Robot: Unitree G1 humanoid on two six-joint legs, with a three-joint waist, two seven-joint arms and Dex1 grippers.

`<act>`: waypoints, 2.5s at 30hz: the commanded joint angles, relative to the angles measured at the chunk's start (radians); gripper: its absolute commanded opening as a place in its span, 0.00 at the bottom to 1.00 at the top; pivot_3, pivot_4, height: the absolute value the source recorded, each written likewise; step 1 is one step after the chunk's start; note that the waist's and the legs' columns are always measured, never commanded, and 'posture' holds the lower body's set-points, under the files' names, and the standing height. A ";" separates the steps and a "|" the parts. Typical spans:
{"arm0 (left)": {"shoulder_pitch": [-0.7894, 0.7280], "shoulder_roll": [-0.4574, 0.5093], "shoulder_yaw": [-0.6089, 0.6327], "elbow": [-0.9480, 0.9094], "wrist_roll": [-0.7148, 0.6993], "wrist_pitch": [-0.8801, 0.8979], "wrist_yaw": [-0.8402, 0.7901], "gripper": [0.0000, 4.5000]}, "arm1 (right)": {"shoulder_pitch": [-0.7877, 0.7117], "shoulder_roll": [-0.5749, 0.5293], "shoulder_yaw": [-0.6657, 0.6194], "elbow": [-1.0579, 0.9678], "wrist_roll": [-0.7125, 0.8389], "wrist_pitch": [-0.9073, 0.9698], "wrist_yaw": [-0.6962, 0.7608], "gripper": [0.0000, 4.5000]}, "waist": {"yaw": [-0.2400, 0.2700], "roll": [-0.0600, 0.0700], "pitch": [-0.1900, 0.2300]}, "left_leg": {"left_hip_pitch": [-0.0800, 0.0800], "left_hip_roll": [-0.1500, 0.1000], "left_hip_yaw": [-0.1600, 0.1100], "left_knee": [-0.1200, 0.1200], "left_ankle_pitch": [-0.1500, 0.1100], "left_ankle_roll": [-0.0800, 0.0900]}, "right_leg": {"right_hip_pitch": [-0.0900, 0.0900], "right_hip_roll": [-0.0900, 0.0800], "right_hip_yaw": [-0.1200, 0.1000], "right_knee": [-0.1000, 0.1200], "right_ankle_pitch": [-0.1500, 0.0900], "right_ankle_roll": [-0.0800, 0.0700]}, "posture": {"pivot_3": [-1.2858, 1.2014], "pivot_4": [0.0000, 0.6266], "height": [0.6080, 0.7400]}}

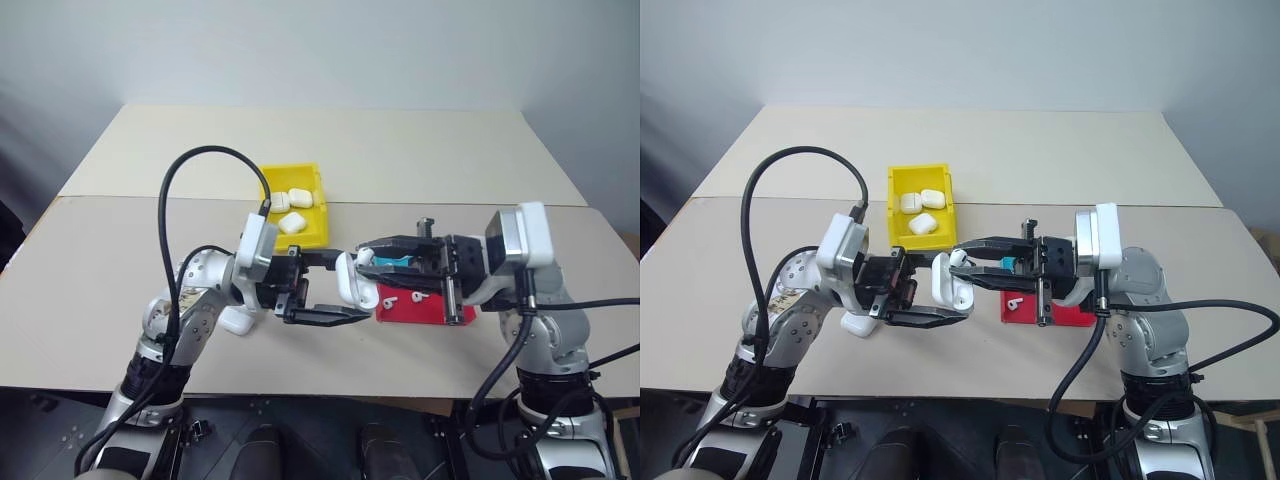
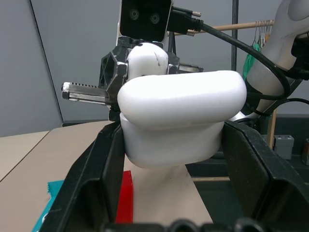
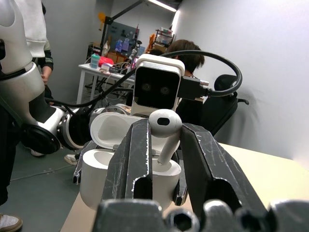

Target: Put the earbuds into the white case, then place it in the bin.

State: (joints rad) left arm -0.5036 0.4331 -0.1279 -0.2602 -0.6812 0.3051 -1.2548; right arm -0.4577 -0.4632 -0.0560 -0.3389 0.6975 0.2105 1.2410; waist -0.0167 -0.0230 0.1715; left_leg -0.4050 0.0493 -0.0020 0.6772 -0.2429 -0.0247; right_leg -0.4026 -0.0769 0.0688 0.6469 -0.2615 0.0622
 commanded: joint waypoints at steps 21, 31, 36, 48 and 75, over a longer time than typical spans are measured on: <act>-0.017 -0.036 0.023 -0.011 0.020 -0.041 -0.003 0.61 | 0.008 -0.059 0.045 0.009 -0.048 -0.071 0.040 0.64 | 0.001 0.000 0.000 | 0.000 0.000 0.000 0.000 0.000 0.000 | 0.000 0.000 0.000 0.000 0.000 0.000 | 0.52 0.24 1.00; 0.013 0.010 0.035 0.035 0.084 -0.087 -0.030 0.61 | -0.012 -0.135 0.003 0.029 -0.063 -0.005 -0.035 0.64 | 0.001 0.000 0.000 | 0.000 0.000 0.000 0.000 0.000 0.000 | 0.000 0.000 0.000 0.000 0.000 0.000 | 0.52 0.24 1.00; 0.076 0.118 0.072 0.050 0.131 -0.144 -0.075 0.61 | 0.000 -0.299 -0.023 0.037 -0.078 0.124 -0.046 0.64 | 0.000 0.000 0.000 | 0.000 0.000 0.000 -0.001 0.000 0.000 | -0.001 0.000 0.000 -0.001 0.000 0.000 | 0.52 0.24 1.00; 0.261 0.258 0.142 -0.002 0.141 -0.209 -0.110 0.61 | -0.082 -0.606 0.232 0.054 -0.410 0.214 0.027 0.64 | 0.001 0.000 0.000 | -0.001 0.000 0.001 -0.001 0.000 0.000 | -0.001 0.000 0.000 -0.001 0.000 0.000 | 0.52 0.24 1.00; 0.283 0.197 0.087 -0.050 0.177 -0.246 -0.018 0.61 | -0.420 -0.453 0.612 0.368 -0.931 0.093 0.264 0.64 | 0.001 0.001 0.000 | -0.001 0.000 0.002 0.000 0.000 0.000 | -0.002 0.000 0.000 -0.001 0.000 0.000 | 0.52 0.24 1.00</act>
State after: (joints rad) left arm -0.2143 0.6309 -0.0405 -0.2709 -0.5062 0.0829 -1.2773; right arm -0.8776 -0.9158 0.5712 0.0355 -0.2186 0.3162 1.5018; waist -0.0157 -0.0224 0.1720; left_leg -0.4063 0.0498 -0.0005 0.6767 -0.2430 -0.0246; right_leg -0.4050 -0.0773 0.0691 0.6463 -0.2618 0.0618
